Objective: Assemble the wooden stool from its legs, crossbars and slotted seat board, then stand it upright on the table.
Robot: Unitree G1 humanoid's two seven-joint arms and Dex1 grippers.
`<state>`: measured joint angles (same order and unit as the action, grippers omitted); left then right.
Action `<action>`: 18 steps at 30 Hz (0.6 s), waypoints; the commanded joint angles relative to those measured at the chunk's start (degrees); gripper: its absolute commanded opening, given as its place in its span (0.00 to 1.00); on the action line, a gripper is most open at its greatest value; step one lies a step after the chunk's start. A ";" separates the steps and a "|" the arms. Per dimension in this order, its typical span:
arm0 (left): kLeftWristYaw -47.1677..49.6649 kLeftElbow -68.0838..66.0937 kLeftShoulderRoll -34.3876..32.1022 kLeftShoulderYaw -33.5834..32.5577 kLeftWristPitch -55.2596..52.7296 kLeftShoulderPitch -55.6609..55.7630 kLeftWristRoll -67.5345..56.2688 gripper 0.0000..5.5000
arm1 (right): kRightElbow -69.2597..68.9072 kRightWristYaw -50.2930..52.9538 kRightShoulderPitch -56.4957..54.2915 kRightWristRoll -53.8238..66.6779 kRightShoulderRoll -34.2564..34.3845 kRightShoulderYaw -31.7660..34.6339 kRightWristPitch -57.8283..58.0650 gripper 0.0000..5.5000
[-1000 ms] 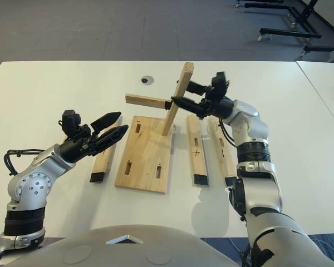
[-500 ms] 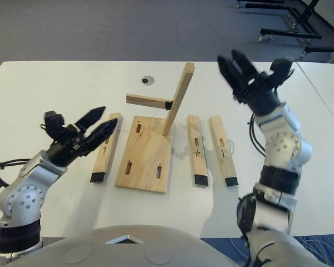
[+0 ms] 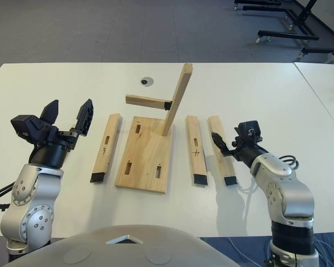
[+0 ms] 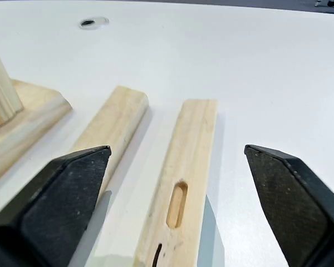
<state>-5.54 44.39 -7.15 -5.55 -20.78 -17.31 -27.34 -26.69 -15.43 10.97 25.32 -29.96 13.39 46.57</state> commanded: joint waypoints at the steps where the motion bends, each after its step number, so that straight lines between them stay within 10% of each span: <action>1: 0.31 0.09 0.47 1.39 0.53 0.01 1.08 0.98 | -1.73 2.87 3.03 -1.77 1.32 -2.44 5.35 0.81; 5: 0.11 -0.41 0.38 2.14 0.29 0.51 1.49 0.98 | 2.86 3.69 1.90 -2.09 3.16 -3.28 10.03 0.81; 18: -0.30 -3.84 -0.45 1.99 -0.38 2.84 1.59 0.98 | 7.82 0.36 -0.27 -4.78 2.60 -4.95 6.78 0.38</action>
<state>-5.66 41.66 -7.24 -3.17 -20.37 -15.12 -25.69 -20.53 -14.16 9.84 21.23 -27.18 10.27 52.81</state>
